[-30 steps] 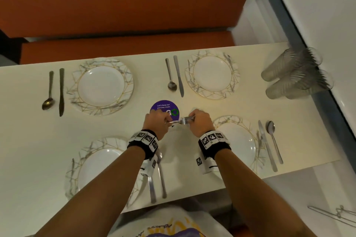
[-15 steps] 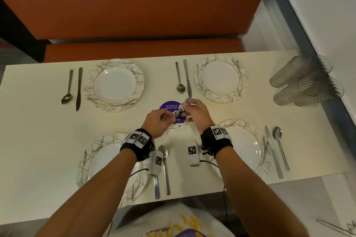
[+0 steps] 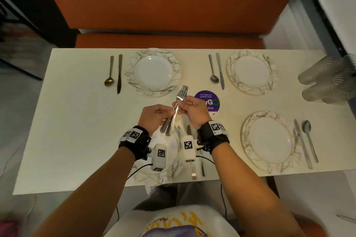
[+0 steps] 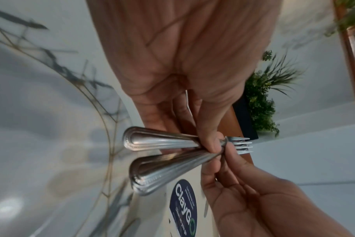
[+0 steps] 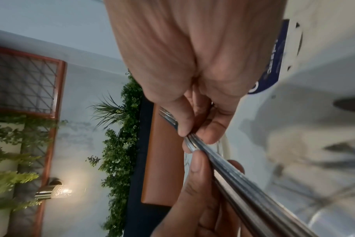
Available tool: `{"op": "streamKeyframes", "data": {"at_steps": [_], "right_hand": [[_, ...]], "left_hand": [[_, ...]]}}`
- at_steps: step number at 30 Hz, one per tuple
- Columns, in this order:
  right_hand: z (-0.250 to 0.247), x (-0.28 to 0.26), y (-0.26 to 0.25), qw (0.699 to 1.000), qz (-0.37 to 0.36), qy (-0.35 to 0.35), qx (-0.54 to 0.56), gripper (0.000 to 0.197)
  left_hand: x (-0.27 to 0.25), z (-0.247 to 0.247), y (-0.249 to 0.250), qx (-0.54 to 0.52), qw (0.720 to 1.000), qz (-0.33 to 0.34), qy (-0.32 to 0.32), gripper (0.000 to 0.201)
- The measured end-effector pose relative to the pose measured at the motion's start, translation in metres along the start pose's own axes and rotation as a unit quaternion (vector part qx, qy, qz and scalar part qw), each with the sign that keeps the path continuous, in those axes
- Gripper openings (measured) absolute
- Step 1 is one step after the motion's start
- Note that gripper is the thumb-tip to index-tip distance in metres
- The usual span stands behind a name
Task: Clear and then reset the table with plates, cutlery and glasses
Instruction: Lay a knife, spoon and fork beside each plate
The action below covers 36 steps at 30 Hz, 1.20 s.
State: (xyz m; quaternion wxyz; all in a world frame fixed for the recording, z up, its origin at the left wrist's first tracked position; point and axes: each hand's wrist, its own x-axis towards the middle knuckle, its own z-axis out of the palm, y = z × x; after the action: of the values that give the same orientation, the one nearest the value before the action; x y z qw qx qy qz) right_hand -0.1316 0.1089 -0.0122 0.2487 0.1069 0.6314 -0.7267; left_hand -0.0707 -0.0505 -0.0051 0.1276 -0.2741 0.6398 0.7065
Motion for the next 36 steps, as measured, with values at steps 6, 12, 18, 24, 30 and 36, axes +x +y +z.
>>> {"op": "streamKeyframes", "data": {"at_steps": [6,12,18,24,30,36], "right_hand": [[0.054,-0.011,0.018,1.000,0.004,-0.001,0.001,0.017],[0.085,-0.016,0.037,1.000,0.028,-0.003,-0.008,0.019],[0.088,-0.024,0.047,0.999,0.032,-0.008,-0.036,0.017],[0.082,-0.032,0.051,0.998,0.029,-0.006,-0.055,0.016],[0.082,-0.039,0.054,0.998,0.027,-0.009,-0.063,0.018],[0.081,-0.041,0.058,0.997,0.026,-0.002,-0.074,0.019]], "left_hand": [[-0.020,-0.061,-0.013,-0.036,0.999,-0.013,0.013,0.017],[-0.036,-0.120,-0.038,-0.078,0.991,-0.034,0.102,0.010],[-0.040,-0.161,-0.085,0.080,0.976,-0.067,0.193,0.007],[-0.054,-0.167,-0.102,0.142,0.962,-0.077,0.222,0.013],[-0.057,-0.171,-0.114,0.188,0.954,-0.064,0.226,0.019],[-0.065,-0.174,-0.118,0.181,0.955,-0.076,0.223,0.018]]}}
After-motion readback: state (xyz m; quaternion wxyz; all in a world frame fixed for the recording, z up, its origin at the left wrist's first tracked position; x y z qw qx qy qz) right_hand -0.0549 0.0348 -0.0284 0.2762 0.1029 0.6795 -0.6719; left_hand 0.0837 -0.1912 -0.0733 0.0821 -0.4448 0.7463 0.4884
